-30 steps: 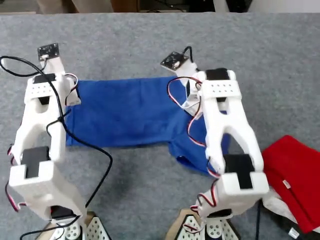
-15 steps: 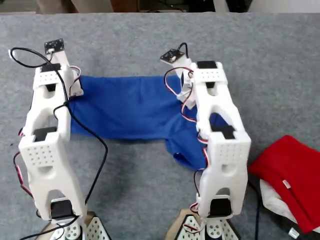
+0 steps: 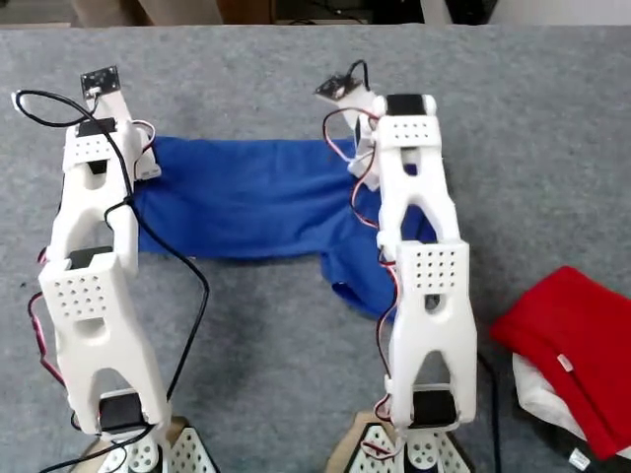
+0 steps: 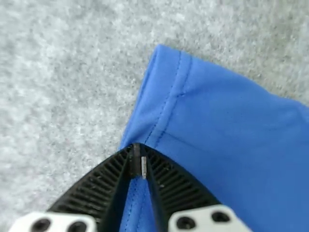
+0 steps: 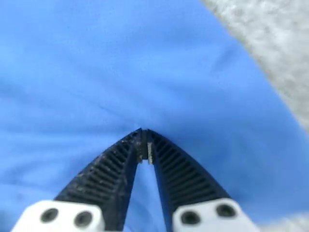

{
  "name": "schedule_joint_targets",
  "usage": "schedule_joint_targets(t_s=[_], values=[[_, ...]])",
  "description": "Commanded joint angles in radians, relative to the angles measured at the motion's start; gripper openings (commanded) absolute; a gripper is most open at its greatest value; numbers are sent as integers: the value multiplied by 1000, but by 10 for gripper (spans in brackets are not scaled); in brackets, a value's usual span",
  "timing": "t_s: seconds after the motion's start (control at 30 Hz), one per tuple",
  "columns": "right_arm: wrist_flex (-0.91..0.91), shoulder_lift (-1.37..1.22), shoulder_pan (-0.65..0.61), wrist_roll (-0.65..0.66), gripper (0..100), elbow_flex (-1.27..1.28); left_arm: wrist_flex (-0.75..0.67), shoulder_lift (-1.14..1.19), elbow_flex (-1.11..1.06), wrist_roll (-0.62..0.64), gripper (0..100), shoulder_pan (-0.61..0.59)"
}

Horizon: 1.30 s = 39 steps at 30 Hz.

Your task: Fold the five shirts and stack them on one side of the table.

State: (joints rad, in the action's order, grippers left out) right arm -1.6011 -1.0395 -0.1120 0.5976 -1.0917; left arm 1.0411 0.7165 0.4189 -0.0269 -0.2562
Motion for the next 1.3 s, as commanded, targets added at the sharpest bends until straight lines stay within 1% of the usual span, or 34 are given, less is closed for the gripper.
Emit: schedule_joint_targets(t_s=[0.0, 0.1, 0.17, 0.27, 0.5, 0.67, 0.8, 0.9, 1.03, 1.13, 1.27], values=[[-109, -4, -1, 15, 5, -206, 20, -79, 41, 6, 19, -29], [-178, -21, 10, 35, 5, -303, 94, -116, 75, 6, 19, -41], [-180, -39, 38, 37, 5, -338, 126, -131, 103, 6, 19, -44], [-150, -84, 73, 38, 5, -351, 130, -134, 135, 3, 19, -44], [-17, -189, 136, 32, 5, -354, 21, -102, 121, 6, 19, 8], [89, -208, 170, 29, 5, -354, -91, 13, 137, 6, 19, 34], [192, -243, 205, 31, 5, -348, -87, 128, 216, 0, 19, 18], [229, -280, 237, 38, 5, -354, -8, 194, 354, 0, 19, -8], [216, -298, 251, 71, 5, -355, 77, 295, 528, 5, 19, -14], [170, -269, 232, 69, 5, -380, 149, 352, 661, 6, 19, -9], [48, -213, 197, 74, 5, -499, 261, 374, 868, 32, 19, -9]])
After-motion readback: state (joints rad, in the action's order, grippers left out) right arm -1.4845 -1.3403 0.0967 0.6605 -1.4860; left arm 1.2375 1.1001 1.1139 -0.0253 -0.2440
